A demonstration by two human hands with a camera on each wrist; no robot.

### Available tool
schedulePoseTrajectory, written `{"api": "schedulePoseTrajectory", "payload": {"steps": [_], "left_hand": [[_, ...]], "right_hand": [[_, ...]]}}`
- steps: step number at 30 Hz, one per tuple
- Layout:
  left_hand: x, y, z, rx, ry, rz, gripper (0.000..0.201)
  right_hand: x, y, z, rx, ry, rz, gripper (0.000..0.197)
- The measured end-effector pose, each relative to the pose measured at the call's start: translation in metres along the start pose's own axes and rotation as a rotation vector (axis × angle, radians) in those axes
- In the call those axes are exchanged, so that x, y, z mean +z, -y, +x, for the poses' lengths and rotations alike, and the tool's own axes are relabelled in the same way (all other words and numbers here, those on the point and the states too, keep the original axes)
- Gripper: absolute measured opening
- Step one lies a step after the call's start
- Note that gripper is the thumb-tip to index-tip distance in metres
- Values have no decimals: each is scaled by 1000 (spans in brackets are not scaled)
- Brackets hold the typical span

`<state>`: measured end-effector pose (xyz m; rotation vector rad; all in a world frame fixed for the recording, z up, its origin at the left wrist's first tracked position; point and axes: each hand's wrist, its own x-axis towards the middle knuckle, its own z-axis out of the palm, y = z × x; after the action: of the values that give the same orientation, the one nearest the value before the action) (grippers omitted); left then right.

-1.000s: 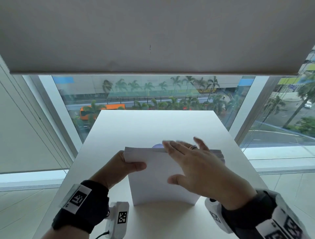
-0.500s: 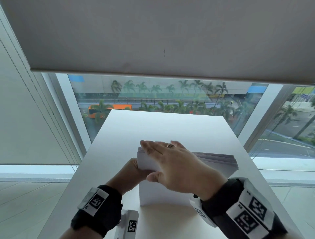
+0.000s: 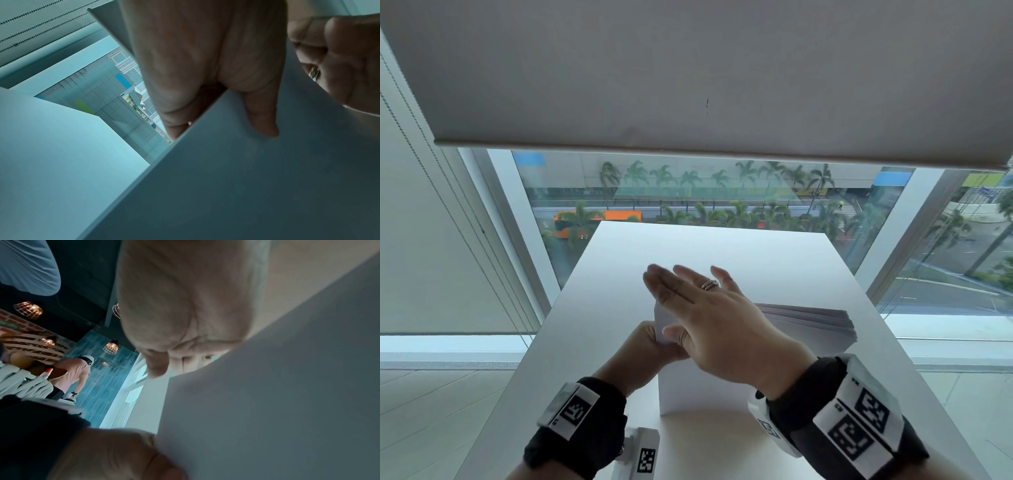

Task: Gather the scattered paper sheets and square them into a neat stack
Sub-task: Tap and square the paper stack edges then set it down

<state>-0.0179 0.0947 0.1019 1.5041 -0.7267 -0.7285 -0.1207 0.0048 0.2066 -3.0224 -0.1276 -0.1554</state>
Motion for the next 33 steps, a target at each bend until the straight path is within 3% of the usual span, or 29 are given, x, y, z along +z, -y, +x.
{"api": "schedulePoseTrajectory", "payload": {"steps": [5,8,13,16,18,21,23,24,25,27,33], "left_hand": [[-7,2,-3,-26,11,-24,30],[-6,3,-2,-31,34,-28,22],[-7,4,-2,-57,21,-66,18],[-6,1,-5,-34,10,-55,17],[-4,-4,-8,34,-35,-66,16],[-4,-17,-11,185,-136,-218,12],[-3,-20,-11,259,-178,-266,40],[-1,-21,-10,274,-204,-271,49],[0,-22,-11,278,-230,-276,54],[2,-23,-10,282,-266,-278,56],[13,-25,-13,329,-331,-318,51]], "right_hand": [[2,-3,-2,39,24,-28,64],[-5,-14,-8,156,5,-67,61],[-22,-51,-49,483,29,-41,18],[-21,-82,-80,653,-85,159,22],[-14,-97,-95,697,-269,449,23],[10,-104,-105,686,-500,897,27],[29,-104,-105,622,-596,1194,12],[37,-103,-105,571,-631,1308,23],[45,-104,-105,516,-648,1376,40],[50,-103,-103,463,-701,1433,55],[55,-106,-98,395,-797,1503,50]]}}
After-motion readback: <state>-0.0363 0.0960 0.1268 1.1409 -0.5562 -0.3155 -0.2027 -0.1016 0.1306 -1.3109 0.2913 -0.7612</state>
